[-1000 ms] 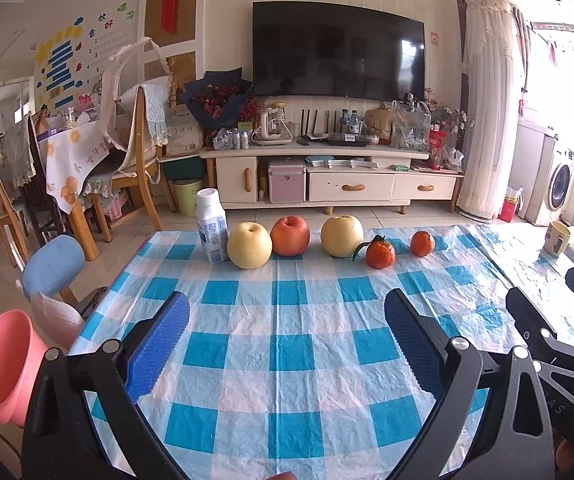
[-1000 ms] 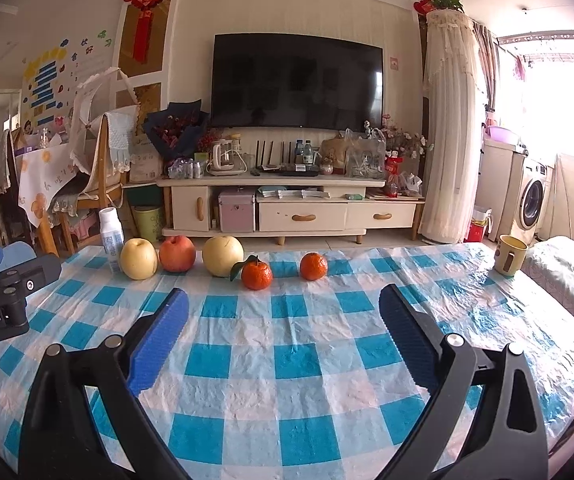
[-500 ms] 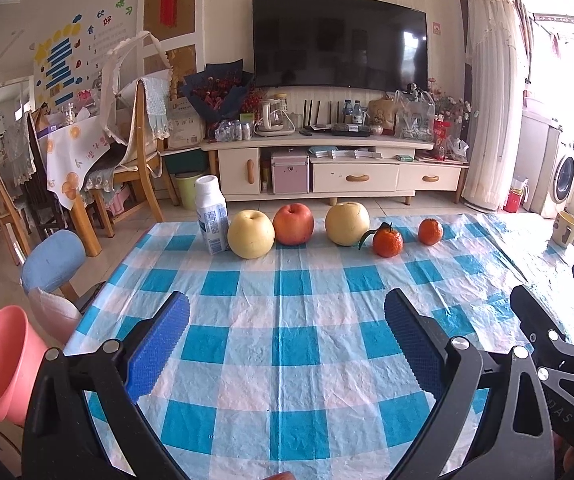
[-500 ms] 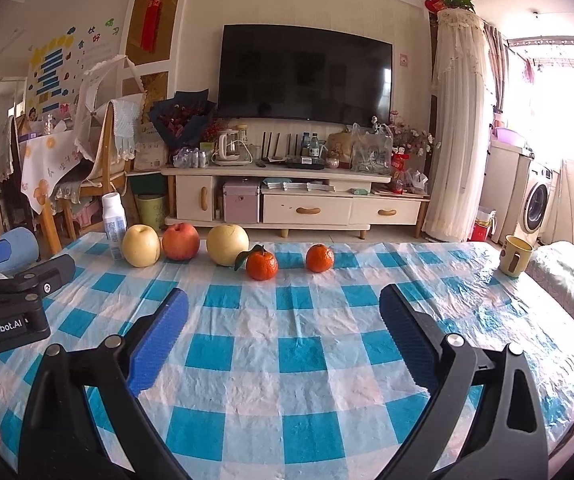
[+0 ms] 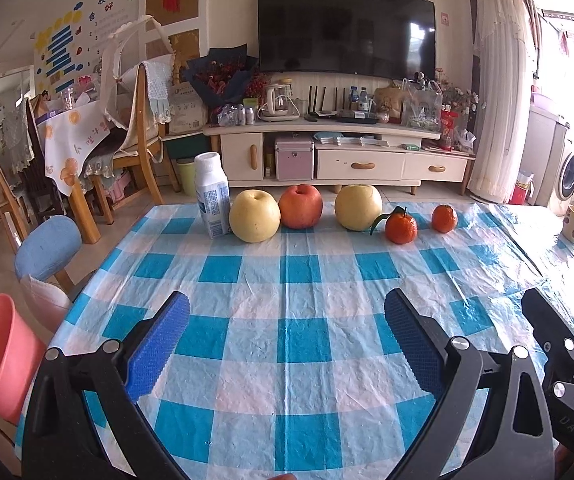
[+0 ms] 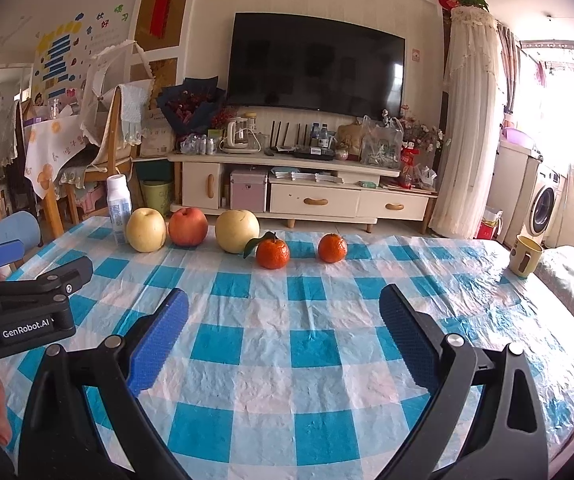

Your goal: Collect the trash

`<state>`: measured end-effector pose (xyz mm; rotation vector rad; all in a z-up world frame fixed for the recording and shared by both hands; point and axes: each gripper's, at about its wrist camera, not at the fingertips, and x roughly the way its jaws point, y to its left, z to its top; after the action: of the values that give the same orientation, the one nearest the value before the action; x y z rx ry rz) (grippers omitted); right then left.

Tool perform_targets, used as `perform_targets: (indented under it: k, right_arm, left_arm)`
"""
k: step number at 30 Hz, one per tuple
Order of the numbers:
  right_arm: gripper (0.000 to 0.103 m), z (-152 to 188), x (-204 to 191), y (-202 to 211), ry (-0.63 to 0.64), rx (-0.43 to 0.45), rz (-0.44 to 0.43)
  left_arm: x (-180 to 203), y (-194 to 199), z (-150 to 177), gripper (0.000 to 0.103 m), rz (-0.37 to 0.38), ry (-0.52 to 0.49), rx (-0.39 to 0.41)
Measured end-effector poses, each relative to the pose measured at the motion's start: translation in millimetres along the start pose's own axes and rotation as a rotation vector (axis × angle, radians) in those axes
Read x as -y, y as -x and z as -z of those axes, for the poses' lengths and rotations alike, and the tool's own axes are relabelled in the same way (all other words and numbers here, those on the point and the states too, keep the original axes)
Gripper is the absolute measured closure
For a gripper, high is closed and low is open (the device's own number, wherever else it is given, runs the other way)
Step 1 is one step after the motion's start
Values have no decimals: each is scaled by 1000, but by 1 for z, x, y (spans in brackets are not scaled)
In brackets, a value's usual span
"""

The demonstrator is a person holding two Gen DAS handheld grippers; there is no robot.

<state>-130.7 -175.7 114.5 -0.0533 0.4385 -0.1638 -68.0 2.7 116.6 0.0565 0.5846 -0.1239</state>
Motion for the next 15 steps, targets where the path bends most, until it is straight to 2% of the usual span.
perform_targets:
  k: [4, 7, 12, 15]
  right_arm:
    - [6, 4, -5, -7, 12, -22, -2]
    - [6, 9, -8, -19, 15, -73, -16]
    - [6, 27, -15, -56, 20, -247, -7]
    - [6, 42, -13, -79, 16, -364, 13]
  left_arm:
    - [-1, -11, 6, 6, -8, 1, -7]
    - [1, -24, 14, 6, -14, 6, -36]
    - [8, -70, 36, 6, -48, -5, -207]
    - [9, -93, 48, 6, -64, -1, -278]
